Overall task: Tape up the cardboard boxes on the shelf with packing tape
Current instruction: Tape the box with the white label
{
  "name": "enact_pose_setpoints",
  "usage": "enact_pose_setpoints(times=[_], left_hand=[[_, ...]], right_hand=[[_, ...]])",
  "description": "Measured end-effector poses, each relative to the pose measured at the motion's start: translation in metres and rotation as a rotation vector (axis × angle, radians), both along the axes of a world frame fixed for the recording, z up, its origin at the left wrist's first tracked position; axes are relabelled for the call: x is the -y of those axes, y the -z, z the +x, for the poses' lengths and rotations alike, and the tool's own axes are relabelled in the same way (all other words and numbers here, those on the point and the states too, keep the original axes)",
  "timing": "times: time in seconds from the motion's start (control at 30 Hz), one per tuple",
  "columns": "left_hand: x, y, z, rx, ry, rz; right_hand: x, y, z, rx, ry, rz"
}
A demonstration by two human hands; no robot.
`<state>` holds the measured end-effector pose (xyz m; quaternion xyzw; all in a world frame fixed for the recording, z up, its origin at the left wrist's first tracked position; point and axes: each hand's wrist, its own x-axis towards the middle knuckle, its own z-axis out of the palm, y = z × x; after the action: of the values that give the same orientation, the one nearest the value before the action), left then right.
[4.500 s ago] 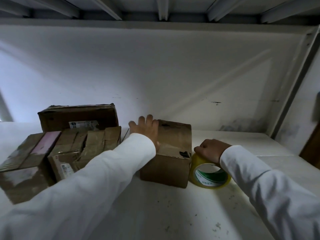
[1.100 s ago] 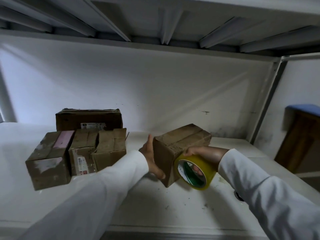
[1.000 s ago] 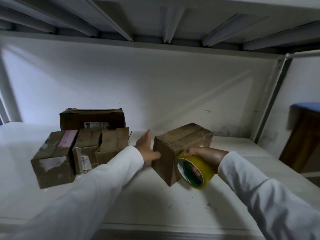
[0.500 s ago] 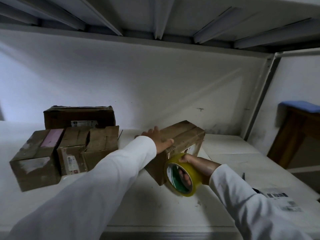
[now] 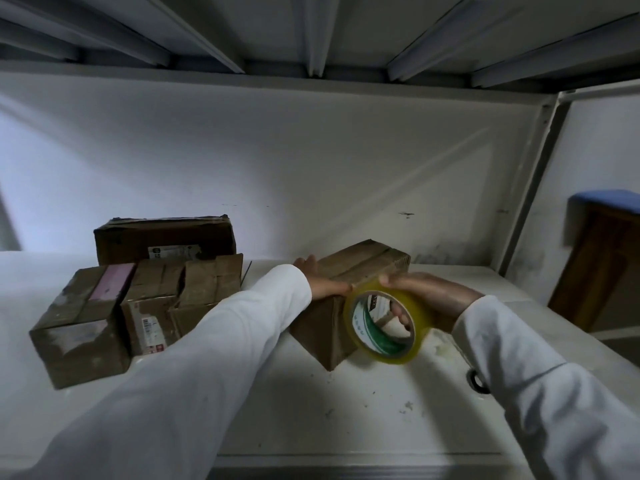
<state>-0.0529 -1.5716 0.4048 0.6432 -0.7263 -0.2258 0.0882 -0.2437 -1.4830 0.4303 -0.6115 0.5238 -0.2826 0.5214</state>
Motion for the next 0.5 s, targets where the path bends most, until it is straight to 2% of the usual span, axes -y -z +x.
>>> enact_pose_setpoints(times=[0.13, 0.33, 0.4, 0.5], left_hand=[[0.001, 0.004, -0.003, -0.054, -0.013, 0.012], [-0.001, 0.005, -0.005, 0.03, -0.033, -0.019], [-0.001, 0.005, -0.004, 0.101, -0.039, -0.026], [-0.004, 0.0, -0.003, 0.222, -0.04, -0.066]], right_hand=[[0.005, 0.019, -0.002, 0.019, 0.014, 0.008], [0.012, 0.05, 0.009, 0.072, 0.113, 0.119], [0.014, 0.049, 0.012, 0.004, 0.108, 0.103], [0.01, 0.057, 0.015, -0.218, 0.12, 0.11]])
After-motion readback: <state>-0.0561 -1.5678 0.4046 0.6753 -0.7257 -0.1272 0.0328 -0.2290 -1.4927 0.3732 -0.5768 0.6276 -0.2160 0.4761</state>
